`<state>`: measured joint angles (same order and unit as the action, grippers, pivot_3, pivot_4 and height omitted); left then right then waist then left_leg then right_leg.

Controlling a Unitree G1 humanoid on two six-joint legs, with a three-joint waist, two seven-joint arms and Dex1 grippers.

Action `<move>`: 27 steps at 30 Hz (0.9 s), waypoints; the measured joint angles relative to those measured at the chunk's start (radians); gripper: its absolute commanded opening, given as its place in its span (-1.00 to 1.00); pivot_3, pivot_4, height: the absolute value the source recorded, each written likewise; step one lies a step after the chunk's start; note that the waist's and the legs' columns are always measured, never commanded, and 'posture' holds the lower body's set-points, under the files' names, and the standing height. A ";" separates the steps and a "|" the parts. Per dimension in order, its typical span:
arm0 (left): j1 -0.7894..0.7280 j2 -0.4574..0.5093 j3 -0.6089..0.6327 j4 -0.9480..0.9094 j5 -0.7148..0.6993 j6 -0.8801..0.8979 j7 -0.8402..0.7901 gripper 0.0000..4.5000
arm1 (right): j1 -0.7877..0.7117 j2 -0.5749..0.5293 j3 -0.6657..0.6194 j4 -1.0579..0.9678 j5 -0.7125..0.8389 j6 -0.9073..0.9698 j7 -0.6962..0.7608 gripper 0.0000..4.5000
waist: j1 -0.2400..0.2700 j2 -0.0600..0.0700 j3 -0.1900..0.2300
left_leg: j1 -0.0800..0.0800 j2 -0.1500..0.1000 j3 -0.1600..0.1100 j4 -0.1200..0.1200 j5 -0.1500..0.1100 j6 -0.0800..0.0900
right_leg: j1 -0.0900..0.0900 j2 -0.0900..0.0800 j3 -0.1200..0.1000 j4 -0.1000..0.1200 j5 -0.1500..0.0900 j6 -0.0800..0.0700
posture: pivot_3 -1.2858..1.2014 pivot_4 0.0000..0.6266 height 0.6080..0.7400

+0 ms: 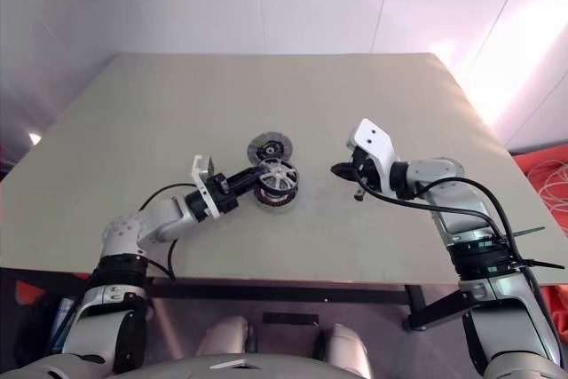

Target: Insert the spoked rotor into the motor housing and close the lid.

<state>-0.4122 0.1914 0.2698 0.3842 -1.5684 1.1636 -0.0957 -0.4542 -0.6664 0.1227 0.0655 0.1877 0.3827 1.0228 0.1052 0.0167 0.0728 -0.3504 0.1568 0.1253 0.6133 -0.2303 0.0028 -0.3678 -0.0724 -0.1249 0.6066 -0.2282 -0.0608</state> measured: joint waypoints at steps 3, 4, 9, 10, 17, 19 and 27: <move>-0.002 -0.003 0.008 0.000 0.016 0.005 0.000 -0.84 | 0.000 0.000 0.000 0.000 0.000 0.000 -0.001 -1.00 | 0.000 0.000 0.000 | 0.000 0.000 0.000 0.000 0.000 0.000 | 0.000 0.000 0.000 0.000 0.000 0.000 | 0.03 -1.00 1.00; -0.002 -0.003 0.011 0.000 0.021 0.006 0.000 -0.84 | 0.000 0.000 0.000 0.000 0.000 0.000 -0.002 -1.00 | 0.000 0.000 0.000 | 0.000 0.000 0.000 0.000 0.000 0.000 | 0.000 0.000 0.000 0.000 0.000 0.000 | 0.03 -1.00 1.00; -0.002 -0.005 0.017 0.000 0.059 0.000 -0.010 -0.84 | 0.000 0.001 0.000 0.000 0.001 -0.001 -0.006 -1.00 | 0.000 0.000 0.000 | 0.000 0.000 0.000 0.000 0.000 0.000 | 0.000 0.000 0.000 0.000 0.000 0.000 | 0.03 -1.00 1.00; -0.002 -0.005 0.018 0.000 0.066 0.000 -0.015 -0.84 | 0.000 0.002 0.000 0.000 0.001 -0.001 -0.008 -1.00 | 0.000 0.000 0.000 | 0.000 0.000 0.000 0.000 0.000 0.000 | 0.000 0.000 0.000 0.000 0.000 0.000 | 0.03 -1.00 1.00; -0.002 -0.007 0.017 -0.016 0.125 0.003 -0.039 -0.84 | -0.002 0.003 0.000 0.000 0.001 -0.003 -0.017 -1.00 | 0.000 0.000 0.000 | 0.000 0.000 0.000 0.000 0.000 0.000 | 0.000 0.000 0.000 0.000 0.000 -0.001 | 0.03 -1.00 1.00; -0.002 -0.009 0.019 -0.021 0.127 0.005 -0.040 -0.84 | -0.002 0.004 0.000 0.000 0.001 -0.004 -0.021 -1.00 | 0.000 0.000 0.000 | 0.000 0.000 0.000 0.000 0.000 0.000 | 0.000 0.000 0.000 0.000 0.001 -0.001 | 0.03 -1.00 1.00; -0.002 -0.013 0.052 -0.045 0.152 -0.005 -0.063 -0.39 | -0.007 0.011 0.000 0.001 0.000 -0.012 -0.024 -1.00 | -0.001 0.000 0.000 | 0.000 0.000 0.000 0.000 0.000 0.000 | 0.000 0.000 0.000 0.000 0.001 -0.002 | 0.03 -1.00 1.00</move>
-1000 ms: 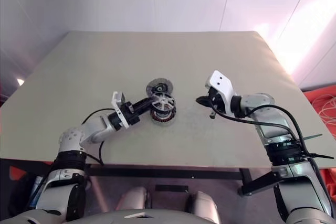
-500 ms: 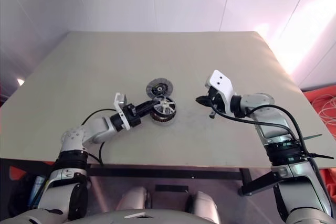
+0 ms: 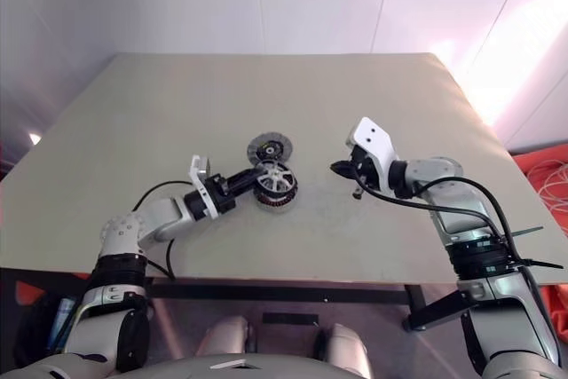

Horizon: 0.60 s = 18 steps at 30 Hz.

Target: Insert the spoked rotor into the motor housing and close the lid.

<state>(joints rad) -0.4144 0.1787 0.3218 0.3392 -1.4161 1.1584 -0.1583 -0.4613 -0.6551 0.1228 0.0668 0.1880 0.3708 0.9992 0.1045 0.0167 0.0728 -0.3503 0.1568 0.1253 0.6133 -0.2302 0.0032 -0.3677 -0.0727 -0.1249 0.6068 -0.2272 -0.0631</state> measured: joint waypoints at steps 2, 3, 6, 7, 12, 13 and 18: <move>0.000 -0.002 0.002 -0.003 0.005 0.000 -0.013 -0.12 | -0.003 0.001 0.000 0.001 0.000 -0.005 0.000 -1.00 | 0.000 0.000 0.000 | 0.000 0.000 0.000 0.000 0.000 0.000 | 0.000 0.000 0.000 0.000 0.001 -0.003 | 0.03 -1.00 1.00; 0.000 -0.003 0.002 -0.004 0.008 0.000 -0.015 0.04 | -0.004 0.001 0.000 0.001 0.000 -0.006 0.000 -1.00 | 0.000 0.000 0.000 | 0.000 0.000 0.000 0.000 0.000 0.000 | 0.000 0.000 0.000 0.000 0.001 -0.003 | 0.03 -1.00 1.00; 0.000 -0.003 0.007 -0.003 0.011 0.010 -0.014 0.17 | -0.005 0.002 0.000 0.002 0.000 -0.011 0.000 -1.00 | 0.000 0.000 0.000 | 0.000 0.000 0.000 0.000 0.000 0.000 | 0.000 0.000 0.000 0.000 0.002 -0.003 | 0.03 -1.00 1.00; -0.001 -0.003 0.010 -0.001 0.011 0.017 -0.012 0.17 | -0.005 0.002 0.000 0.002 0.000 -0.013 0.000 -1.00 | 0.000 0.000 0.000 | 0.000 0.000 0.000 0.000 0.000 0.000 | 0.000 0.000 0.000 0.000 0.002 -0.003 | 0.03 -1.00 1.00; -0.002 0.000 0.031 -0.001 -0.004 0.056 -0.012 0.17 | -0.005 0.003 0.000 0.006 0.000 -0.016 0.000 -1.00 | 0.000 0.000 0.000 | 0.000 0.000 0.000 0.000 0.000 0.000 | 0.000 0.000 0.000 0.000 0.002 -0.003 | 0.03 -1.00 1.00; -0.002 0.004 0.034 -0.002 -0.006 0.063 -0.012 0.17 | -0.005 0.003 0.000 0.008 0.000 -0.017 0.000 -1.00 | 0.000 0.000 0.000 | 0.000 0.000 0.000 0.000 0.000 0.000 | 0.000 0.000 0.000 0.000 0.002 -0.003 | 0.03 -1.00 1.00; -0.001 0.047 0.062 -0.017 -0.007 0.065 -0.012 0.17 | -0.005 0.003 0.000 0.010 0.000 -0.023 0.001 -1.00 | -0.002 0.000 0.000 | 0.000 0.000 0.000 0.000 0.000 0.000 | 0.000 0.000 0.000 0.000 0.002 -0.003 | 0.03 -1.00 1.00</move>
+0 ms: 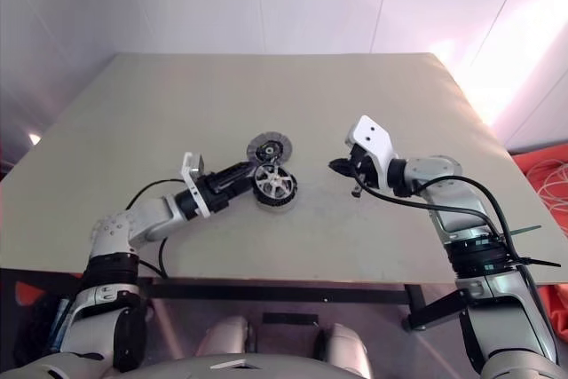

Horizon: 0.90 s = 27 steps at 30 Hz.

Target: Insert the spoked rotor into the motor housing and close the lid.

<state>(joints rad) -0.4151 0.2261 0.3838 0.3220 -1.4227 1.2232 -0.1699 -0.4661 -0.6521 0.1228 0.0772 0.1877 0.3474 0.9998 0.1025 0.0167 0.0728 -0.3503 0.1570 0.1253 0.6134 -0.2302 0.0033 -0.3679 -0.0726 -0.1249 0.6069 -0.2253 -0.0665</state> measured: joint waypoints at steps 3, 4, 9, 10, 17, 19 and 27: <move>0.003 0.058 0.039 -0.029 -0.005 -0.002 0.000 0.17 | 0.000 0.000 0.000 0.004 0.000 -0.003 0.001 -1.00 | -0.001 0.000 0.000 | 0.000 0.000 0.000 0.000 0.000 0.000 | 0.000 0.000 0.000 0.000 0.000 -0.001 | 0.03 -1.00 1.00; 0.008 0.077 0.059 -0.042 -0.008 -0.004 0.000 0.17 | 0.000 0.000 0.000 0.005 0.000 -0.003 0.001 -1.00 | -0.001 0.000 0.000 | 0.000 0.000 0.000 0.000 0.000 0.000 | 0.000 0.000 0.000 0.000 0.000 -0.001 | 0.03 -1.00 1.00; 0.045 0.131 0.121 -0.073 -0.019 -0.008 0.001 0.17 | 0.000 0.002 0.000 0.007 0.000 -0.004 0.001 -1.00 | -0.002 0.000 0.000 | 0.000 0.000 0.000 0.000 0.000 0.000 | 0.000 0.000 0.000 0.000 0.000 -0.001 | 0.03 -1.00 1.00; 0.052 0.138 0.130 -0.079 -0.020 -0.013 0.001 0.17 | -0.001 0.004 0.000 0.009 0.000 -0.005 0.002 -1.00 | -0.002 0.000 0.000 | 0.000 0.000 0.000 0.000 0.000 0.001 | 0.000 0.000 0.000 0.000 0.000 -0.001 | 0.03 -1.00 1.00; 0.076 0.143 0.158 -0.136 -0.030 -0.047 0.004 0.17 | -0.024 0.028 0.002 0.010 0.006 -0.005 0.006 -1.00 | -0.002 0.000 0.000 | 0.001 0.000 0.000 0.000 0.000 0.000 | 0.001 0.000 0.000 0.001 0.000 -0.001 | 0.03 -1.00 1.00; 0.090 0.131 0.157 -0.151 -0.033 -0.056 0.004 0.17 | -0.037 0.047 0.001 0.001 0.023 0.011 0.007 -1.00 | -0.003 0.000 0.000 | 0.001 0.000 0.000 0.000 0.000 0.000 | 0.001 0.000 0.000 0.001 0.000 -0.001 | 0.03 -1.00 1.00; 0.119 0.123 0.118 -0.218 0.017 -0.103 -0.026 0.17 | -0.090 0.172 0.050 -0.070 0.042 0.066 -0.030 -1.00 | -0.005 0.000 0.000 | 0.001 0.000 0.000 0.000 0.000 0.000 | 0.001 0.000 0.000 0.001 0.001 -0.002 | 0.03 -1.00 1.00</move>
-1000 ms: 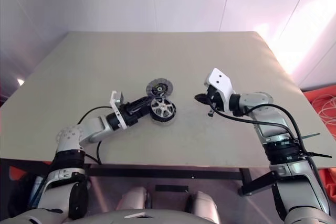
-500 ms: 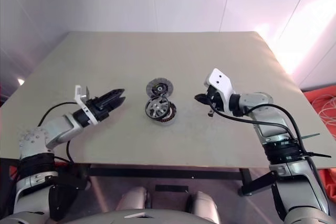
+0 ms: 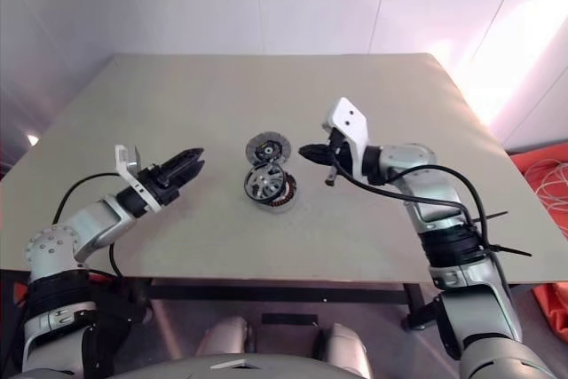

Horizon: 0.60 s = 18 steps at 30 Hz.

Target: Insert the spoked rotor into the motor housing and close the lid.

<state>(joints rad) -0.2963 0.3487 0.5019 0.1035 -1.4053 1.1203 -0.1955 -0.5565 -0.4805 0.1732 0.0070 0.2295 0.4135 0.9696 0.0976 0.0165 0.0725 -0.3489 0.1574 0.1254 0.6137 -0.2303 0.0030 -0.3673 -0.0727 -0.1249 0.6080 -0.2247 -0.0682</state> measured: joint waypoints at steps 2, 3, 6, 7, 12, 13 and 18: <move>0.000 0.010 -0.010 -0.013 0.015 -0.006 -0.010 0.17 | -0.002 0.032 0.041 0.000 -0.024 0.002 -0.020 -1.00 | -0.001 0.000 0.000 | 0.000 0.000 0.000 0.000 0.000 -0.001 | 0.000 0.000 0.000 0.000 0.000 0.000 | 0.03 -1.00 1.00; 0.000 0.019 -0.018 -0.023 0.023 -0.010 -0.014 0.17 | -0.003 0.047 0.060 0.000 -0.037 0.003 -0.030 -1.00 | 0.000 0.000 0.000 | 0.000 0.000 0.000 0.000 0.000 -0.002 | 0.000 0.000 0.000 0.000 0.000 0.000 | 0.03 -1.00 1.00; -0.005 0.039 -0.031 -0.042 0.042 -0.014 -0.027 0.17 | -0.016 0.064 0.101 0.001 -0.061 0.001 -0.034 -1.00 | 0.001 0.000 0.000 | 0.000 0.000 0.000 0.000 -0.001 -0.003 | 0.000 0.000 0.000 0.000 0.000 0.000 | 0.03 -1.00 1.00; -0.006 0.041 -0.033 -0.042 0.049 -0.019 -0.031 0.17 | -0.021 0.064 0.107 0.001 -0.069 -0.002 -0.033 -1.00 | 0.001 0.000 0.000 | 0.000 0.000 0.000 0.000 -0.001 -0.003 | 0.000 0.000 0.000 0.000 0.000 0.000 | 0.03 -1.00 1.00; -0.006 0.042 -0.041 -0.043 0.060 -0.023 -0.045 0.17 | -0.039 0.052 0.119 0.019 -0.095 -0.021 -0.020 -1.00 | -0.001 0.000 0.000 | 0.000 0.000 0.000 0.000 -0.001 -0.004 | 0.000 0.000 0.000 0.000 0.000 0.000 | 0.03 -1.00 1.00; -0.006 0.042 -0.042 -0.043 0.064 -0.025 -0.046 0.17 | -0.041 0.050 0.124 0.019 -0.098 -0.024 -0.013 -1.00 | -0.001 0.000 0.000 | 0.000 0.000 0.000 0.000 -0.001 -0.004 | 0.000 0.000 0.000 0.000 0.000 0.000 | 0.03 -1.00 1.00; -0.006 0.042 -0.042 -0.043 0.078 -0.038 -0.053 0.17 | -0.040 0.058 0.155 0.019 -0.104 -0.026 0.005 -1.00 | -0.001 0.000 0.000 | 0.000 0.000 0.000 0.000 -0.001 -0.004 | 0.000 0.000 0.000 0.000 0.000 0.000 | 0.03 -1.00 1.00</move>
<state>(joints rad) -0.3025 0.3911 0.4595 0.0604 -1.3269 1.0823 -0.2486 -0.5969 -0.4229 0.3284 0.0259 0.1255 0.3877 0.9751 0.0962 0.0164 0.0725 -0.3491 0.1573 0.1252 0.6136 -0.2318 -0.0010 -0.3673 -0.0728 -0.1248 0.6085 -0.2244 -0.0685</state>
